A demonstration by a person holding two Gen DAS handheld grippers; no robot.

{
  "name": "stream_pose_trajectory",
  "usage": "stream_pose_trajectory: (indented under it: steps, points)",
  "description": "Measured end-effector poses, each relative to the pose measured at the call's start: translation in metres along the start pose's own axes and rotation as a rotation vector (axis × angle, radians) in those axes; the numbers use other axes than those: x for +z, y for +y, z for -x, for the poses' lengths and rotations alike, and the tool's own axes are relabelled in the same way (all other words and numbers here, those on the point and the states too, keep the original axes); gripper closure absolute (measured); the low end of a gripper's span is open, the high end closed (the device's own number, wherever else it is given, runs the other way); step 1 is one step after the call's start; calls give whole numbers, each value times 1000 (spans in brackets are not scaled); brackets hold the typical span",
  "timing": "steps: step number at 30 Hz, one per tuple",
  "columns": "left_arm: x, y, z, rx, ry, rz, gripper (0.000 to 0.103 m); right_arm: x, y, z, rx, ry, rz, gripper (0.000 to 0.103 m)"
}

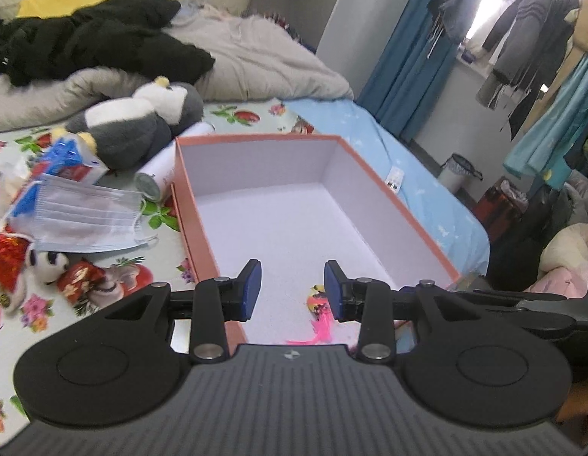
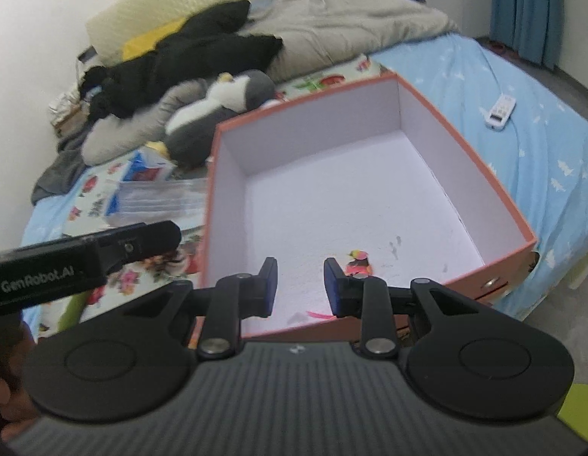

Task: Organize soft objects
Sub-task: 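Withdraw both open grippers from the box back toward the pile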

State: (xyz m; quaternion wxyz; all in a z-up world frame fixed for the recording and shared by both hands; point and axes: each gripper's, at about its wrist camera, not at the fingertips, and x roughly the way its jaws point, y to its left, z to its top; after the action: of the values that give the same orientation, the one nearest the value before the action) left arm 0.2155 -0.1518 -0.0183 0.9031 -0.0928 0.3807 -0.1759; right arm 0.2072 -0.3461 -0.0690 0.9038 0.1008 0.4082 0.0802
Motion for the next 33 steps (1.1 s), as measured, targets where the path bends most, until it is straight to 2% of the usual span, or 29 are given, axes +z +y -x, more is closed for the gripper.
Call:
stream_pose_trajectory:
  steps: [8,16,23,33]
  points:
    - [-32,-3,73,17,-73,20,61,-20,28,54,41,-90,52,72]
    - [-60,4,138,79,-153,32,61,-43,52,89,95,-152,86,71]
    - [-82,15,184,165,-221,77,61,-60,73,98,175,-157,144,71]
    - [-108,38,223,251,-275,157,61,-81,105,100,253,-146,217,71]
